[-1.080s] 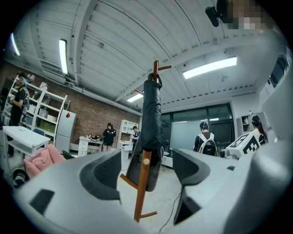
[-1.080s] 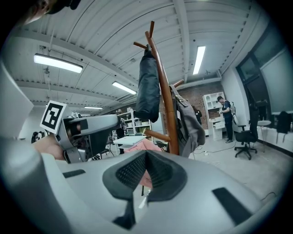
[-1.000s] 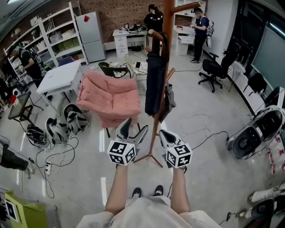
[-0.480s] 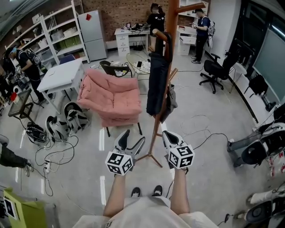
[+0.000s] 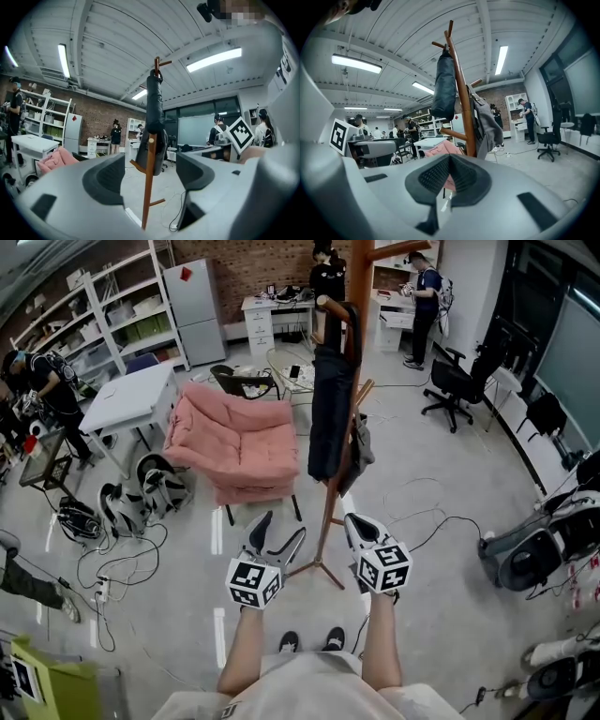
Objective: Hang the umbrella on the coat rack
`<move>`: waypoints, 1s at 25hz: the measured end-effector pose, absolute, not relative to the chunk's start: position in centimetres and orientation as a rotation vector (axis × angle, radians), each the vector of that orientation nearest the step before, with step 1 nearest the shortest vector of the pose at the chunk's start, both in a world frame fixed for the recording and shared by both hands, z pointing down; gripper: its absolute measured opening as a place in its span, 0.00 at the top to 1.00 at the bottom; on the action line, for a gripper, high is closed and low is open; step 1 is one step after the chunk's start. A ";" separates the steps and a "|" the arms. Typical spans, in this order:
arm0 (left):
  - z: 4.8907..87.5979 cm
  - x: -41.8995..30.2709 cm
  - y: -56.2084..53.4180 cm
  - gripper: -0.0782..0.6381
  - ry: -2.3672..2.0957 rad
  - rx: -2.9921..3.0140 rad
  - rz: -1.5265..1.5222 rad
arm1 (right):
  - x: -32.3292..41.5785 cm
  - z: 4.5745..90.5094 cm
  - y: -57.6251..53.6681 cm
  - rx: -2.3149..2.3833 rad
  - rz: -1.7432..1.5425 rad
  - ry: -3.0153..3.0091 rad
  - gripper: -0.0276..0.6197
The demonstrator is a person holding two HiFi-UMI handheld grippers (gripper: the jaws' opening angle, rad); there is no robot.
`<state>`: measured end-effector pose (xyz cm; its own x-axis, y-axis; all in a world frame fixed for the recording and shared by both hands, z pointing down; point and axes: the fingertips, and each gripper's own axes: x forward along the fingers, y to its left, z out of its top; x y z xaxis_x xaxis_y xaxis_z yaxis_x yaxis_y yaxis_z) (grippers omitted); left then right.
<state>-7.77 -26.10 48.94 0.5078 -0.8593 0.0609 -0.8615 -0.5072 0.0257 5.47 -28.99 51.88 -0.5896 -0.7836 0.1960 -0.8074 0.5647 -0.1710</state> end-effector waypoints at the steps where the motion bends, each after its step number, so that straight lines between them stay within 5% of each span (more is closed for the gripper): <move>1: 48.9 -7.6 -26.1 0.41 -1.537 2.688 0.074 | 5.6 51.9 -29.1 1.374 0.371 -2.690 0.95; 11: 48.3 -7.9 -26.6 0.52 -1.554 2.678 0.044 | 6.3 51.6 -29.7 1.397 0.375 -2.686 0.95; 25: 48.5 -9.1 -26.9 0.88 -1.568 2.671 0.061 | 6.4 52.1 -30.0 1.408 0.397 -2.681 0.95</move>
<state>-9.05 -26.89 48.54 0.4874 -0.8714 0.0561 -0.8731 -0.4872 0.0175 6.38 -29.99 52.09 -0.5719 -0.7964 0.1967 -0.8192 0.5421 -0.1871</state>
